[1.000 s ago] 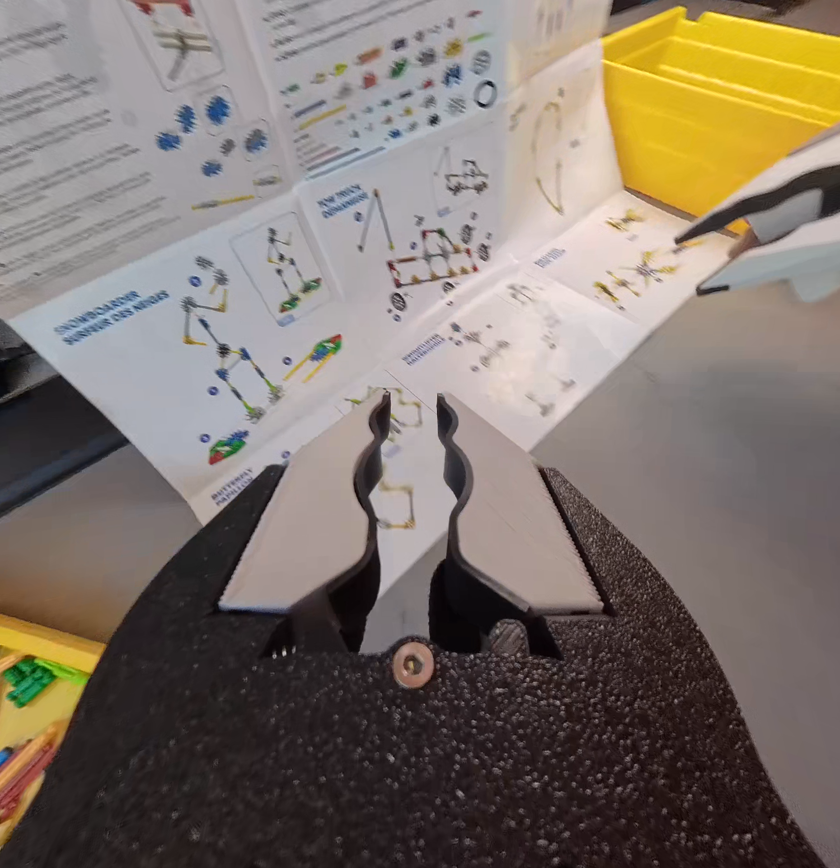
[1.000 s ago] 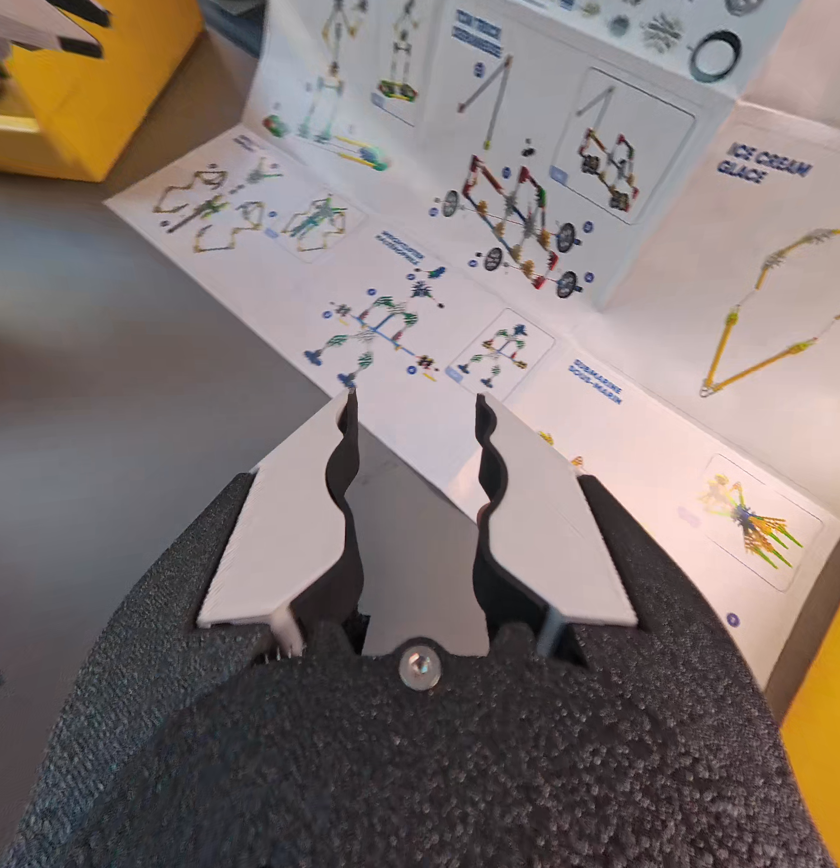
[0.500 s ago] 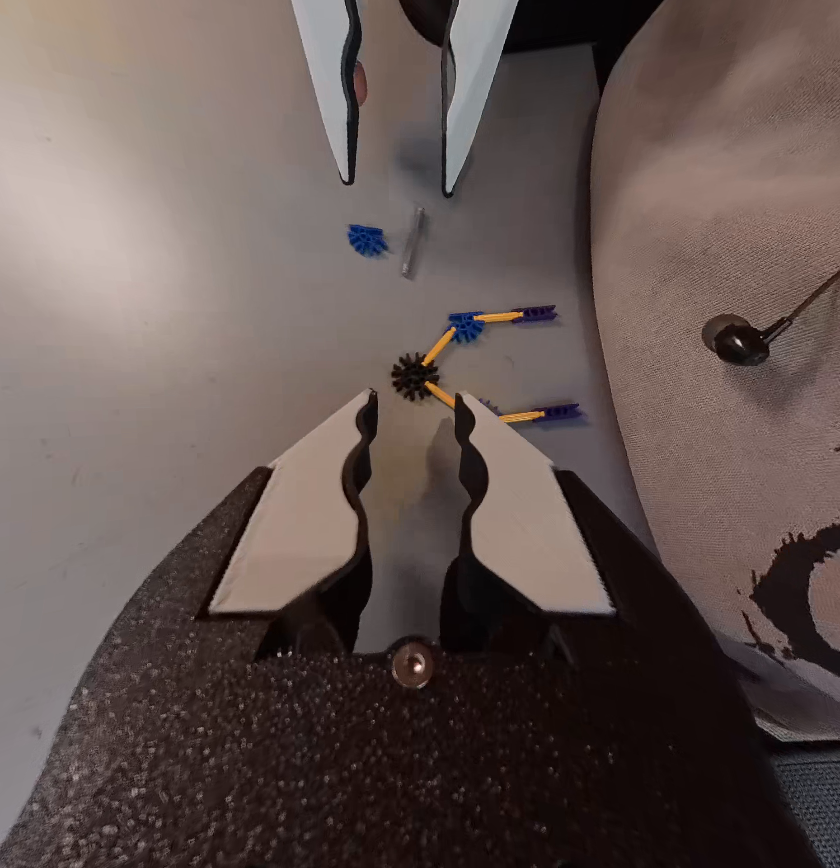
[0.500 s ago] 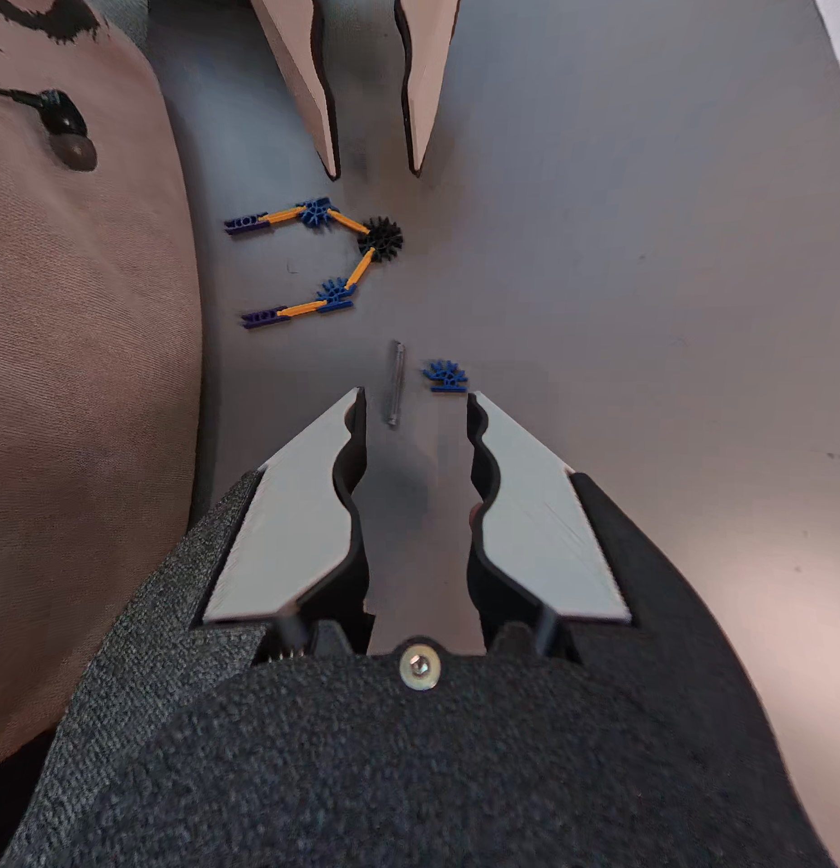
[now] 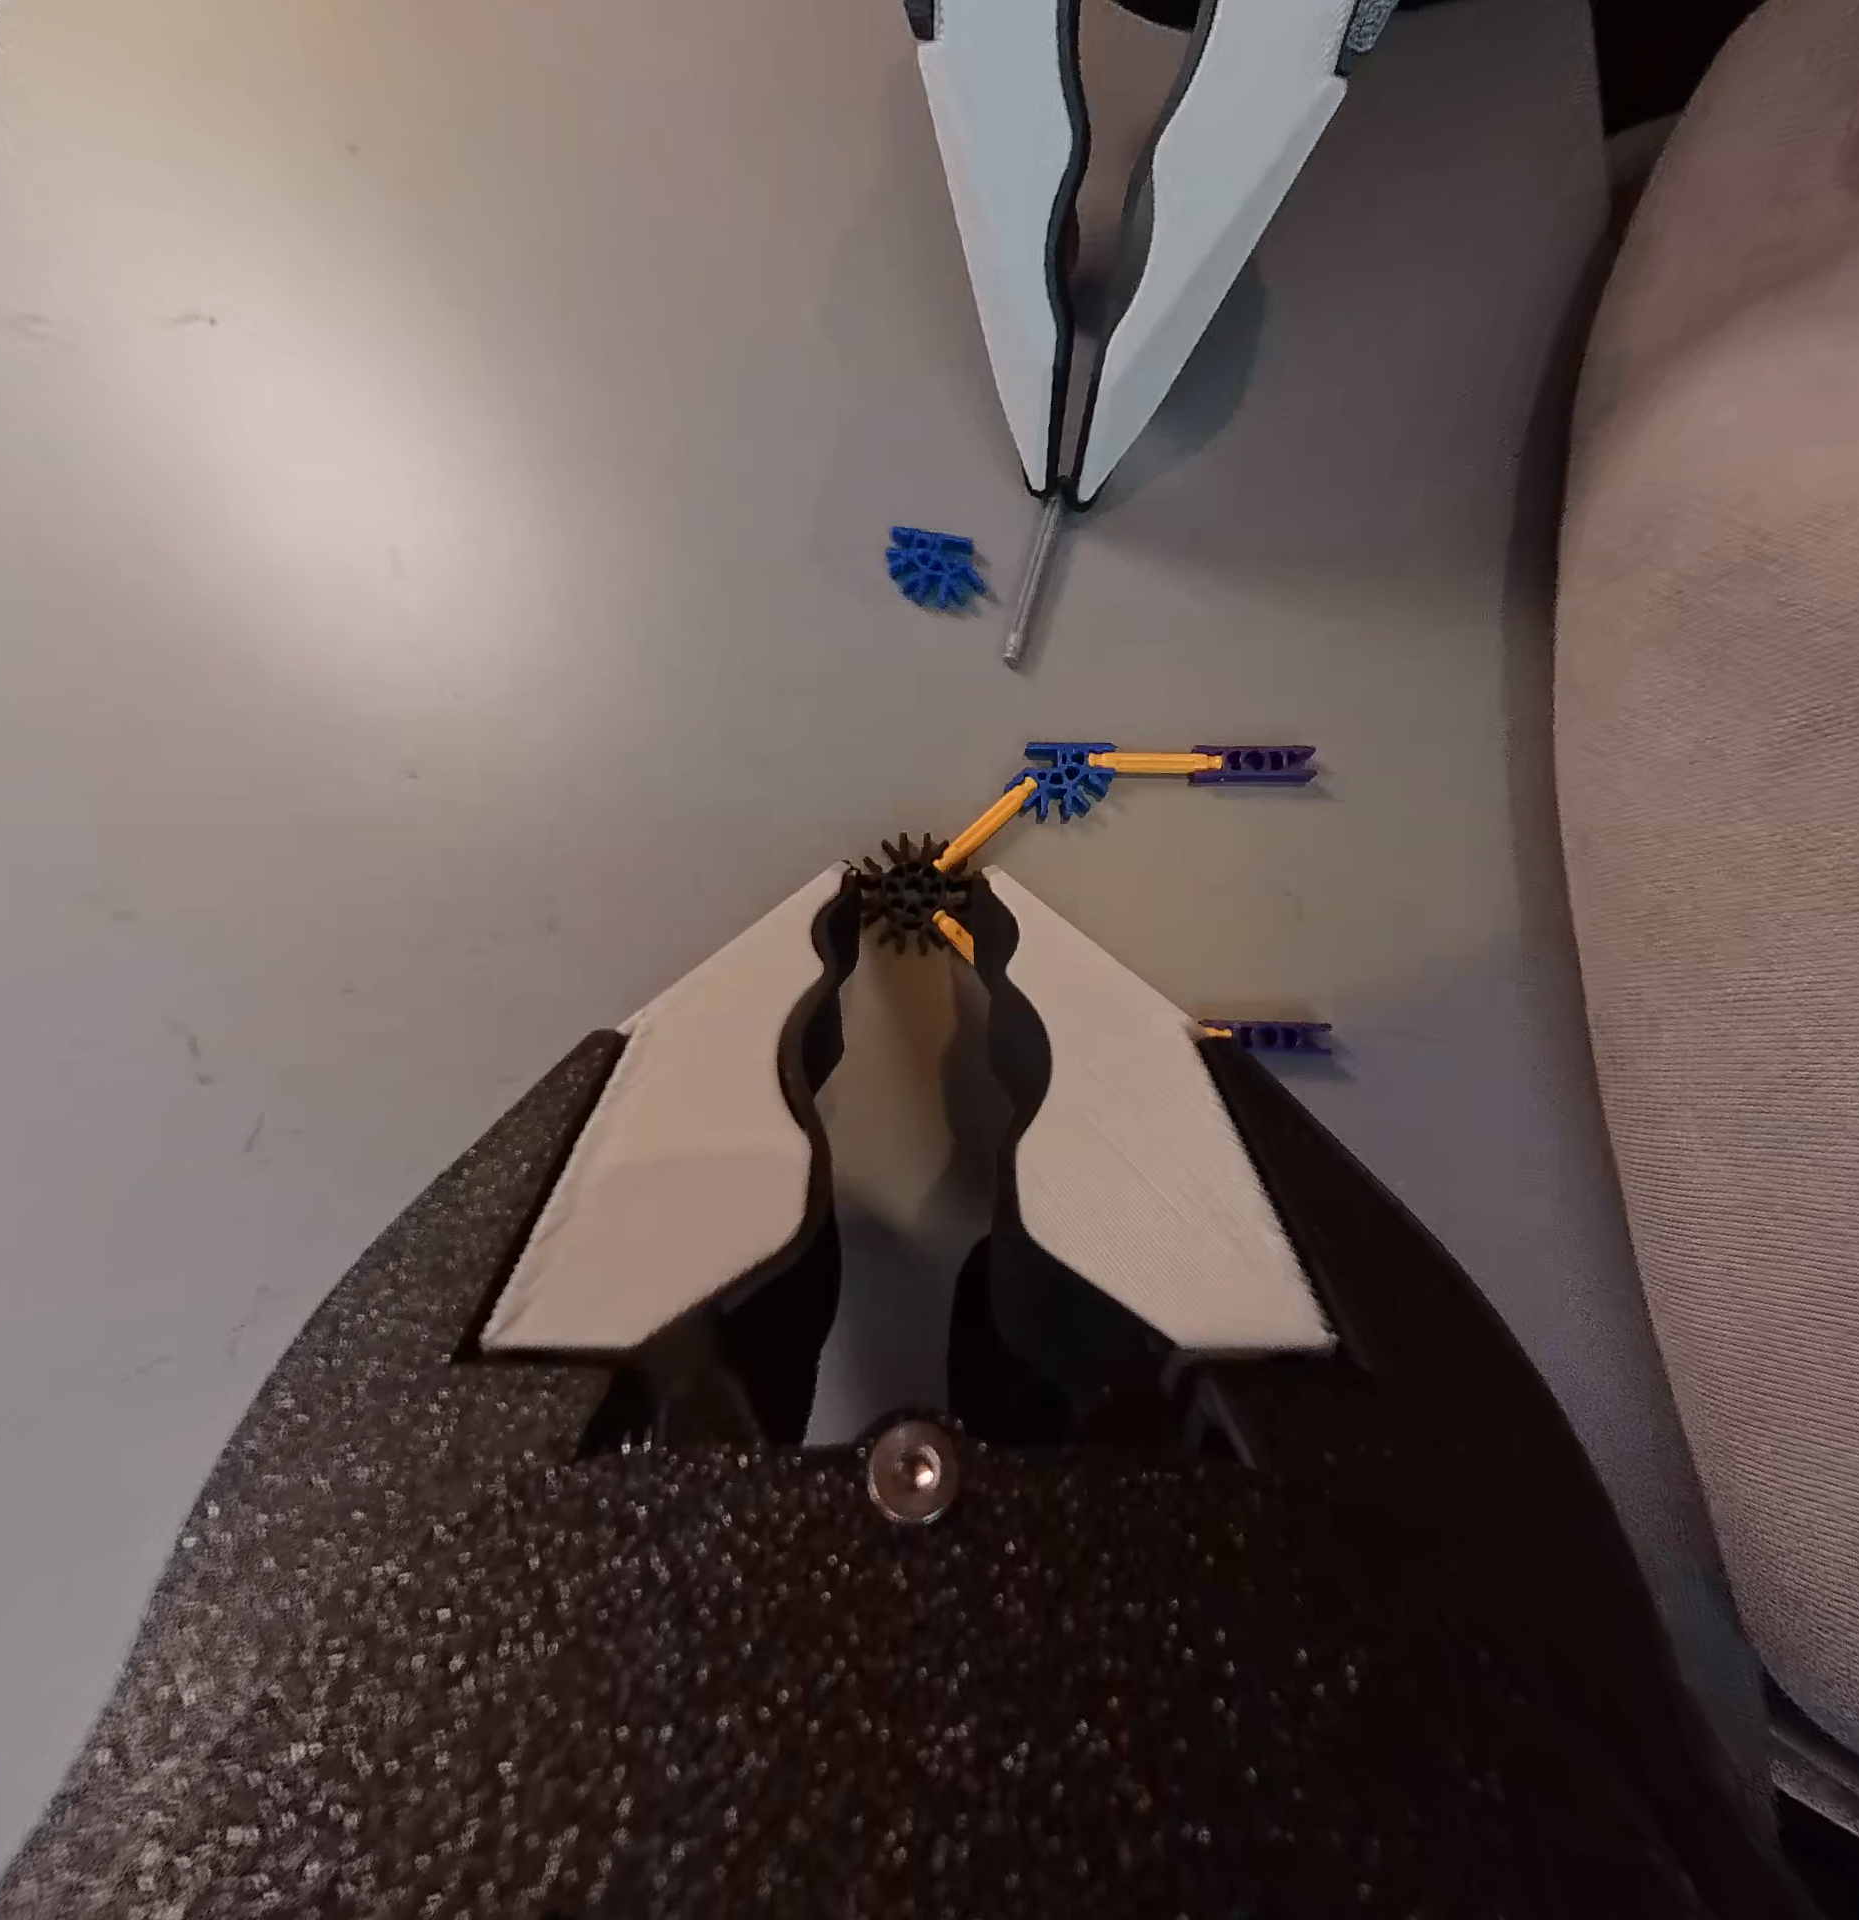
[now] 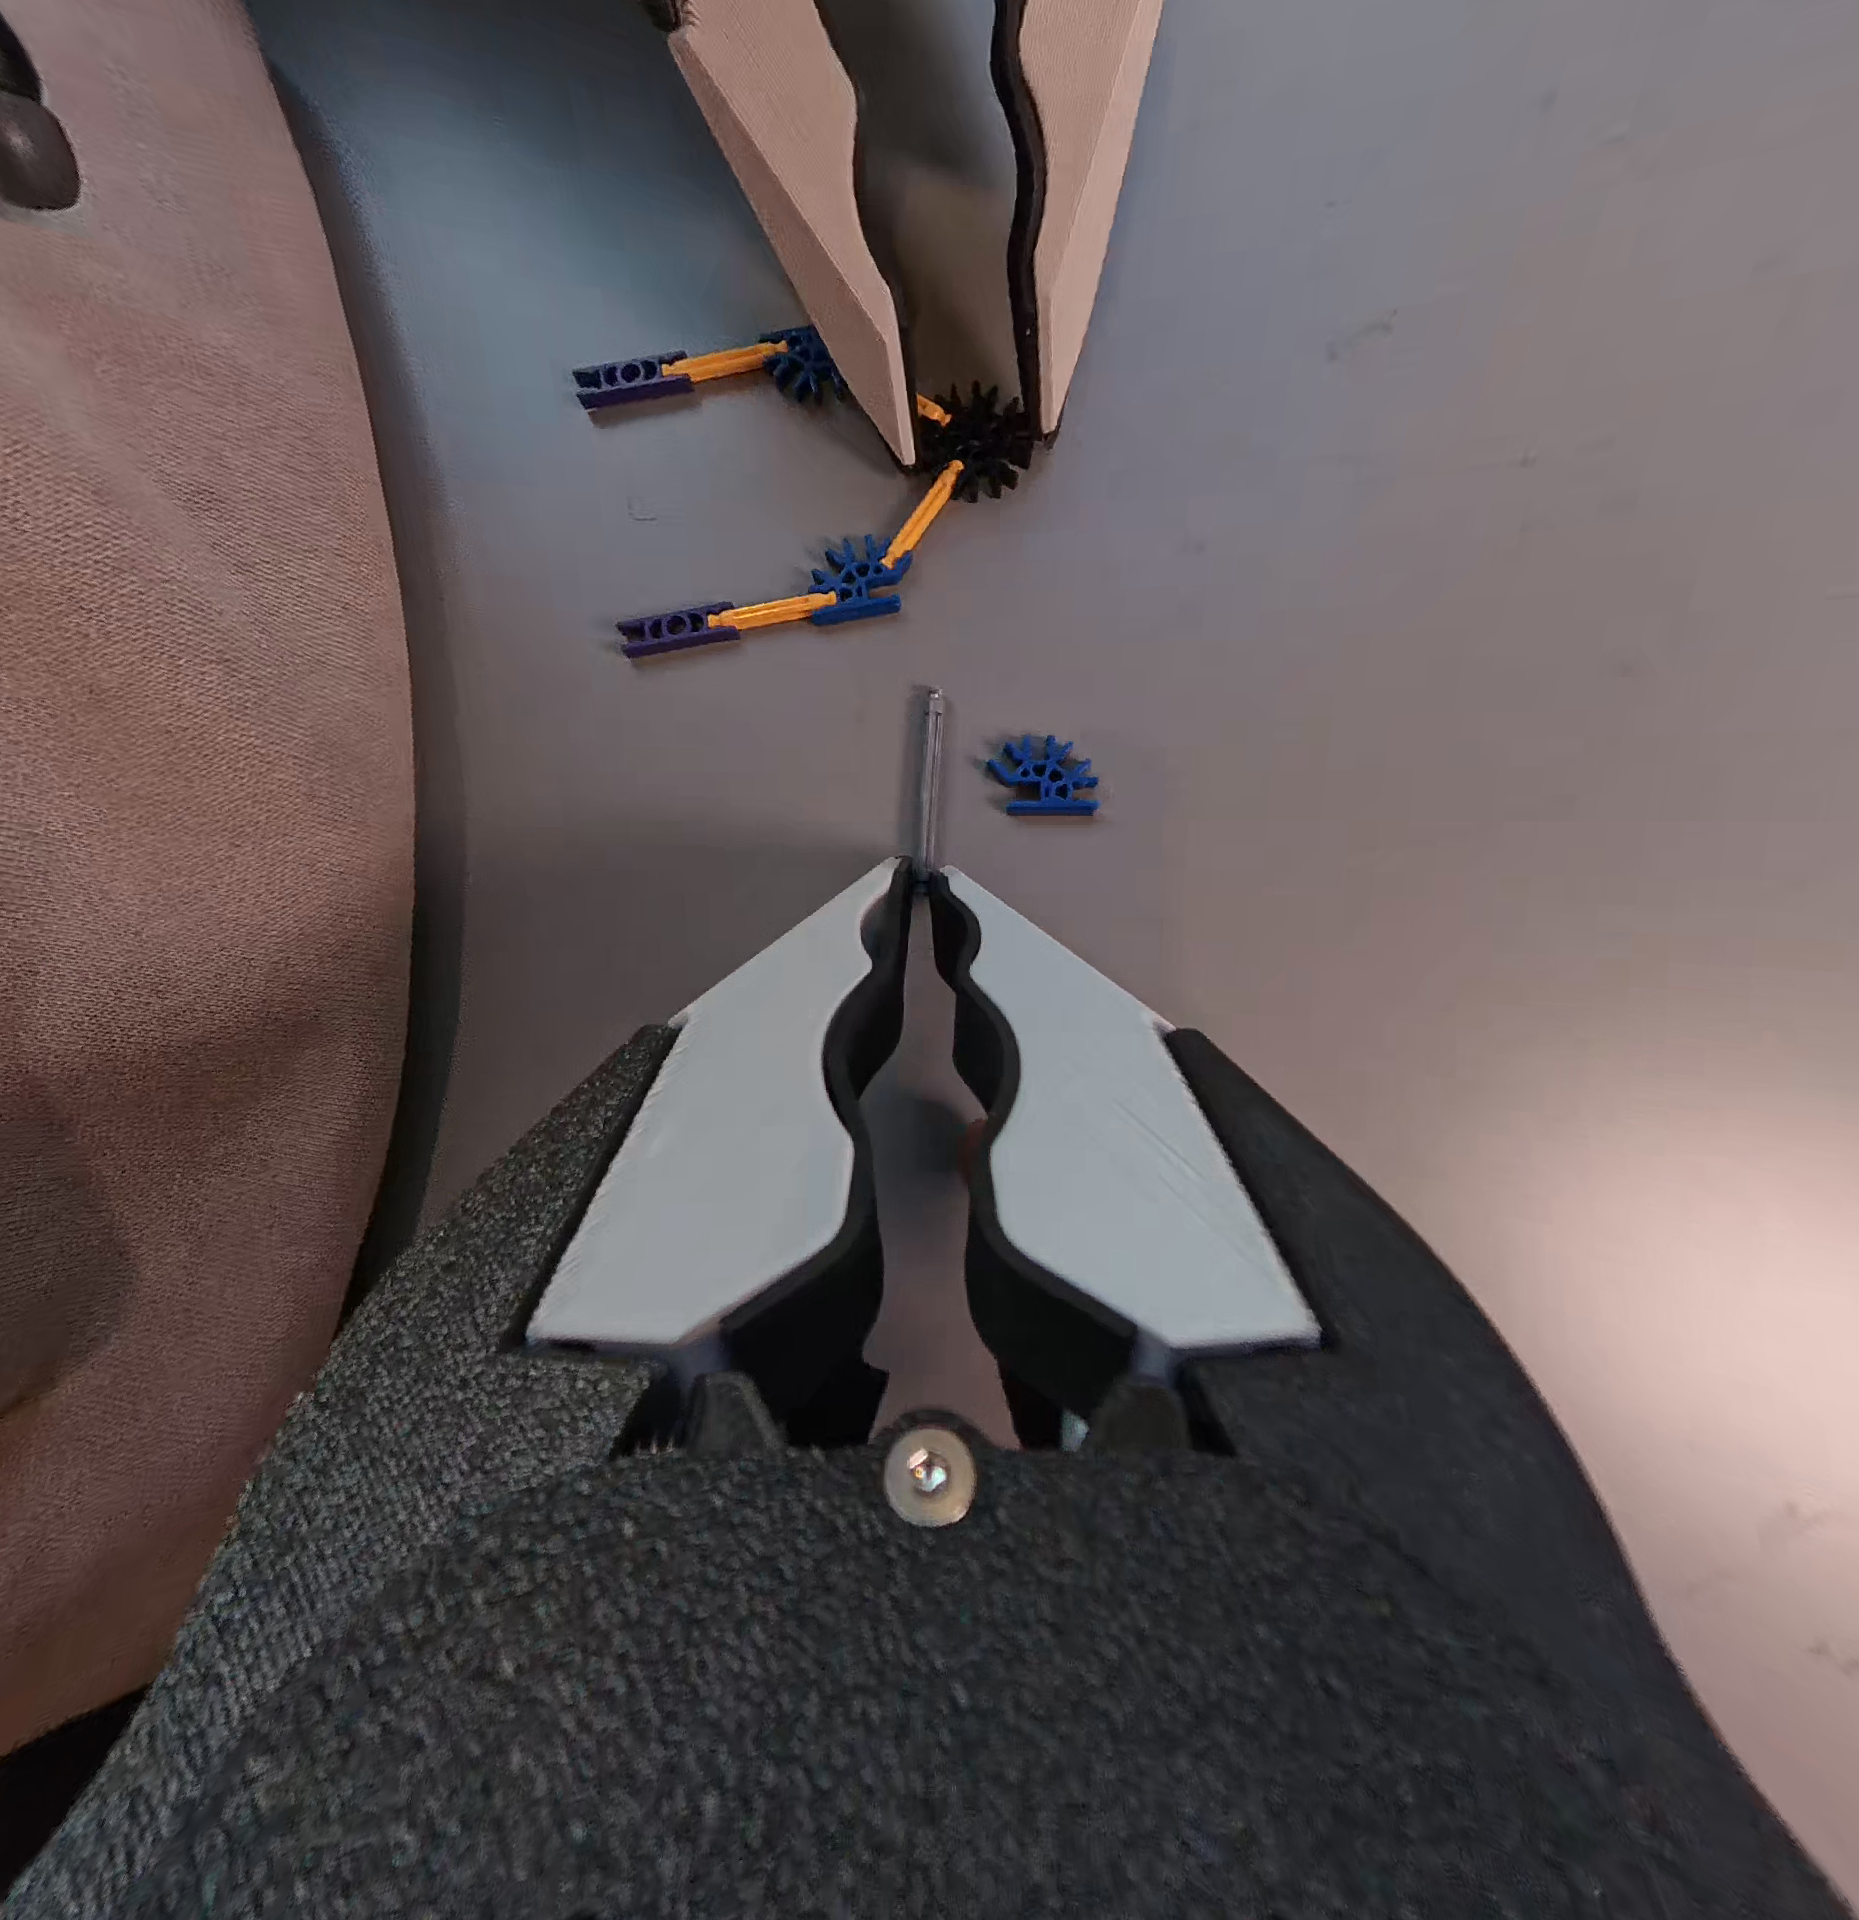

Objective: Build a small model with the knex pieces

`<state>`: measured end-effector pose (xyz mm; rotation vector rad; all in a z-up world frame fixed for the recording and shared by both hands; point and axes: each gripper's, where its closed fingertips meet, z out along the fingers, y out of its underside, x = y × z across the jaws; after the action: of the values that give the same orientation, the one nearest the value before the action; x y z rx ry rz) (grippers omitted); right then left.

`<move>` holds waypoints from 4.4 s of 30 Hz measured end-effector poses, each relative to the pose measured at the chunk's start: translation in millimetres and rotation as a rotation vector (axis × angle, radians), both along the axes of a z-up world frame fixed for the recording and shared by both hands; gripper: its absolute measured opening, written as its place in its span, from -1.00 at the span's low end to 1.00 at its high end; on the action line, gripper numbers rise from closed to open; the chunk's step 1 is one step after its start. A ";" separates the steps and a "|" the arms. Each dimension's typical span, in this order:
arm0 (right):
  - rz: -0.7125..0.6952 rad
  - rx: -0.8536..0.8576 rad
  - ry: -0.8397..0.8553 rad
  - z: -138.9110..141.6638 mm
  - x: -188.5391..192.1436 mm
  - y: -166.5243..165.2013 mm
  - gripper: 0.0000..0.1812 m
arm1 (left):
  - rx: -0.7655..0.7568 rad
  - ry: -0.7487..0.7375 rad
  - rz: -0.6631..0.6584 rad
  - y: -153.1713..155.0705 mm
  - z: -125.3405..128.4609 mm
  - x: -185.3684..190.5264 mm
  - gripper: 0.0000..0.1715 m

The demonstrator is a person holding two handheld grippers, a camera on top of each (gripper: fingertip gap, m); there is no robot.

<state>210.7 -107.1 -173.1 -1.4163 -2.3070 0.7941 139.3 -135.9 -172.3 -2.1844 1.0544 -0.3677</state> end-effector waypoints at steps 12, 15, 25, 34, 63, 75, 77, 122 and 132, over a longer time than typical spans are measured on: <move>-0.236 -0.041 0.103 29.6 -48.8 90.2 -0.99 | 0.050 -0.080 0.061 98.4 13.5 -44.1 -0.99; -0.317 -0.062 0.087 18.8 -55.7 106.0 -0.99 | 0.076 -0.098 0.151 108.6 20.2 -62.4 -0.72; -0.436 -0.058 0.035 0.6 -61.4 119.8 -0.99 | -0.034 -0.056 0.194 109.8 -0.8 -50.4 -0.74; -0.501 -0.071 0.040 0.3 -62.8 124.6 -0.99 | 0.012 -0.065 0.311 114.5 -0.3 -34.5 -0.74; -0.494 -0.006 0.075 1.0 -72.3 120.7 -0.98 | 0.022 -0.272 0.278 106.1 16.5 -47.9 -0.73; -0.603 -0.332 0.202 36.8 -131.8 101.5 -0.99 | -0.127 -0.672 0.487 138.2 46.2 -67.9 -0.76; -0.605 -0.321 0.177 32.7 -136.1 103.8 -0.99 | -0.174 -0.684 0.493 146.4 43.3 -73.0 -0.83; -0.036 -0.015 0.105 25.6 -78.5 102.4 -0.73 | -0.244 -1.136 0.528 136.4 79.8 -45.4 -0.97; -0.339 -0.540 0.313 78.8 -127.5 83.8 -0.97 | -0.069 -1.361 0.572 144.2 102.6 -57.3 -0.97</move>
<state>83.2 -23.2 -94.3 -1.6825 -1.6219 1.4730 82.1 8.3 -69.7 -1.5599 -0.3207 -1.3219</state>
